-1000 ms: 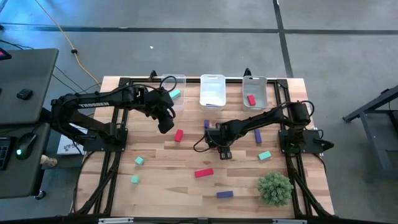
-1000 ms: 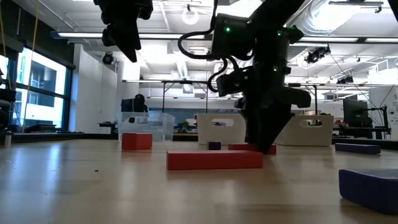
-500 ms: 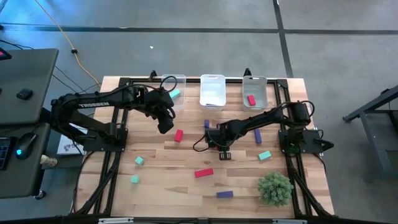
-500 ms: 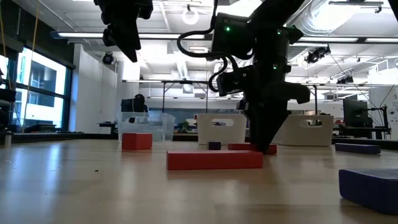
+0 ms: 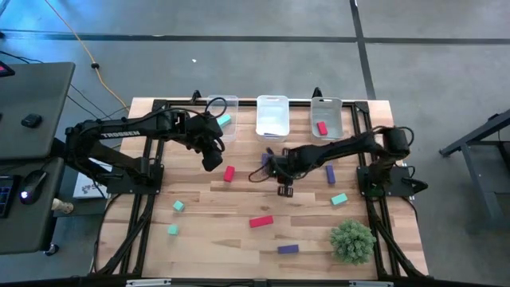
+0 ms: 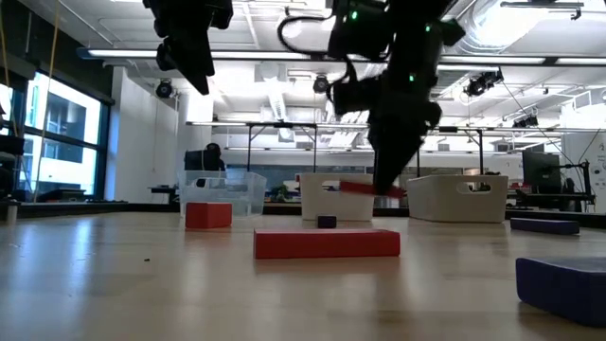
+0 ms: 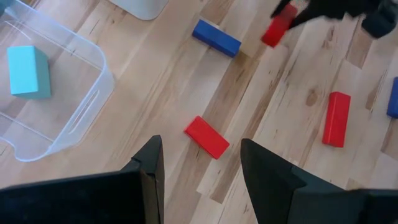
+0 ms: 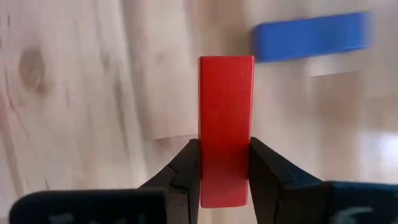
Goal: Sort & place blocks by color
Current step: Put the red block into the gray bin
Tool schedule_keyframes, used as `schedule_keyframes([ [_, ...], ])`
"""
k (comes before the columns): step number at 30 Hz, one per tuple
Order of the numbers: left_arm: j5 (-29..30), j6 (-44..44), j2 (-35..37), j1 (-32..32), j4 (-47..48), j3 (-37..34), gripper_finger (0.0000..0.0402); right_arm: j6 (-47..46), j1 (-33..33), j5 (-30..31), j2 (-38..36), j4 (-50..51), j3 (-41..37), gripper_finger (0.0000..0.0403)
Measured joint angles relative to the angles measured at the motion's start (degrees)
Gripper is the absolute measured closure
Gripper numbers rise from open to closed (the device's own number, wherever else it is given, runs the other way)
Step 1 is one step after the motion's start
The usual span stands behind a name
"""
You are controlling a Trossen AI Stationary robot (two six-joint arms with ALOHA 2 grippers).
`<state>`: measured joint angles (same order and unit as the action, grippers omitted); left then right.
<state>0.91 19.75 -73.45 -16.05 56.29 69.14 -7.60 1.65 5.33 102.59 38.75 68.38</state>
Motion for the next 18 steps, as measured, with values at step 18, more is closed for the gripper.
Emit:
schedule_keyframes([
  [18, 0.0, 0.07, 0.02, -0.04, -0.02, 0.0, 0.027, 2.37, -16.42, 14.79, -17.5, 6.36, 0.11, 0.0327],
])
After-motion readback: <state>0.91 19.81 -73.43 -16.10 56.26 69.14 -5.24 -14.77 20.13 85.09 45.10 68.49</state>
